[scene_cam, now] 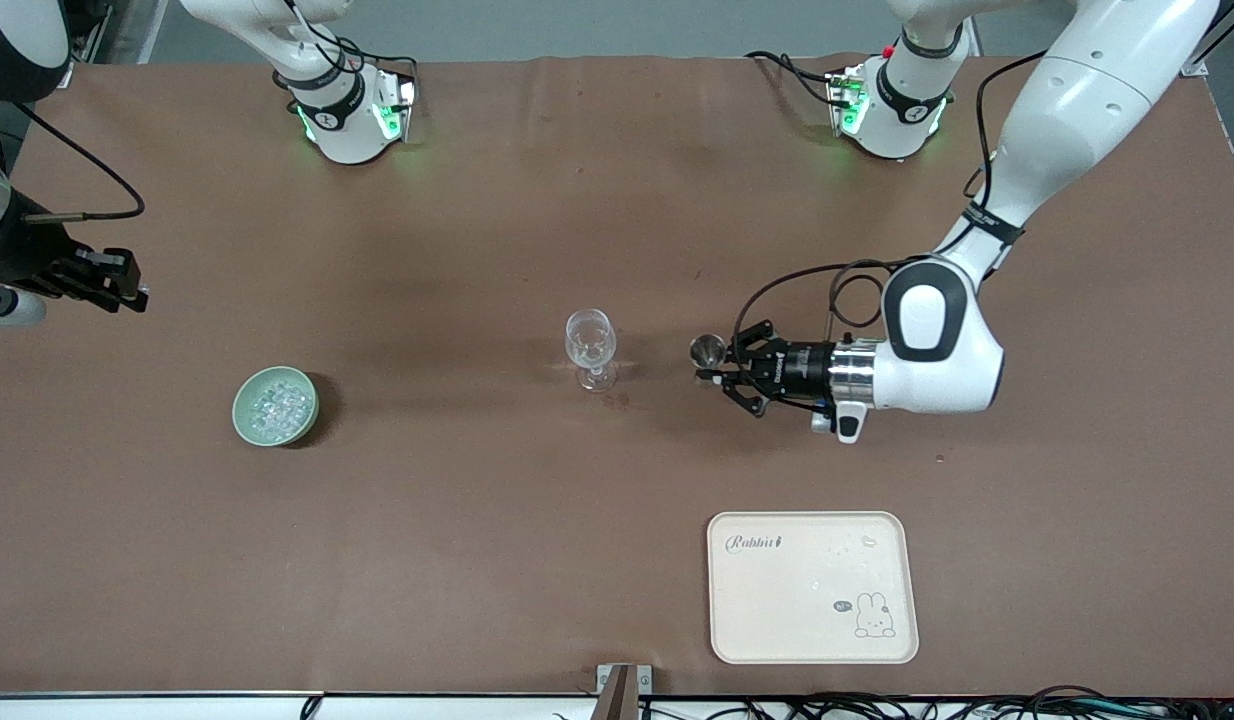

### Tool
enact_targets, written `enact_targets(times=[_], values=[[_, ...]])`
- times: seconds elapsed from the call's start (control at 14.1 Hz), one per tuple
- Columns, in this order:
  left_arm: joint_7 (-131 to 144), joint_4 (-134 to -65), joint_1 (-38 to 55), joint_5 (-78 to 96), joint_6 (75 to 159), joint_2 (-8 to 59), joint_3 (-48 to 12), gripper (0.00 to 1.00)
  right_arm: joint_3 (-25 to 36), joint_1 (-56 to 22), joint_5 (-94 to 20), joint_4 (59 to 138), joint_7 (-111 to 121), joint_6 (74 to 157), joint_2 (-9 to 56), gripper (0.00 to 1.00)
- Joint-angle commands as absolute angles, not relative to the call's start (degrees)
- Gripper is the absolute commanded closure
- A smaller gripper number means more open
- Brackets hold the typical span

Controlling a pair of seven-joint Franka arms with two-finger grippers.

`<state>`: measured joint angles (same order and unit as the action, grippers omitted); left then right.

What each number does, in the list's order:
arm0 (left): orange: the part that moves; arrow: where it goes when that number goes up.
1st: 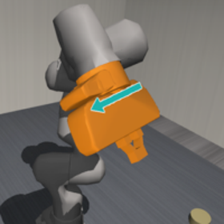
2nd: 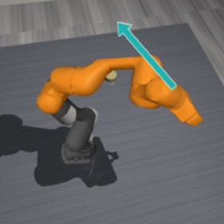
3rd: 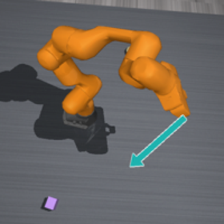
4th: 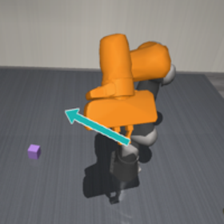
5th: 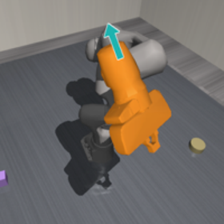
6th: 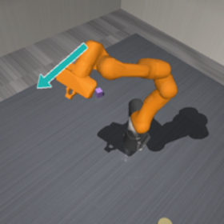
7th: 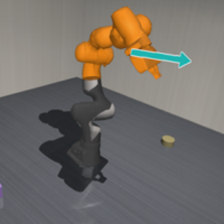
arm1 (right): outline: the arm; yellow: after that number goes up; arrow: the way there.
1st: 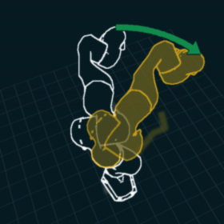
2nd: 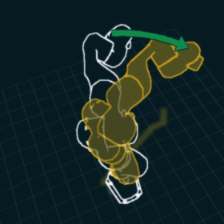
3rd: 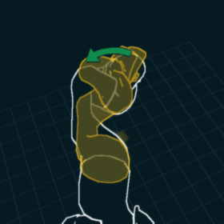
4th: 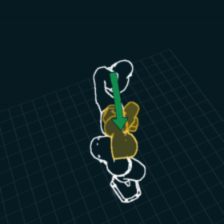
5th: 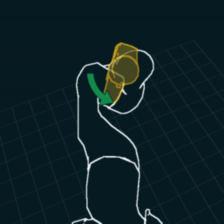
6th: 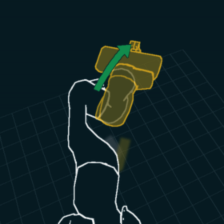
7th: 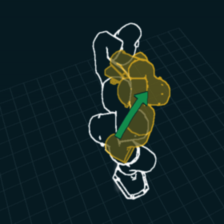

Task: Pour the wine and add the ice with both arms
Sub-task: 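Carry the jigger with the left gripper over the wine glass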

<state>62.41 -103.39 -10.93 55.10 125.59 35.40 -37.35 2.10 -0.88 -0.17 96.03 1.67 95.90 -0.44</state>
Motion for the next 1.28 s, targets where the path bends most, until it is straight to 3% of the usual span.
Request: enact_targets(times=[0.0,1.21], values=[[64.86,-105.21,-9.67,56.69,127.35,32.08,-37.35,0.99,2.20,-0.70,-1.05,98.00,2.29,96.42,-2.20,1.00],[73.48,-106.43,-1.76,56.69,136.40,30.59,-37.79,0.99,2.20,-0.62,-1.05,98.00,2.29,96.68,-1.93,1.00]])
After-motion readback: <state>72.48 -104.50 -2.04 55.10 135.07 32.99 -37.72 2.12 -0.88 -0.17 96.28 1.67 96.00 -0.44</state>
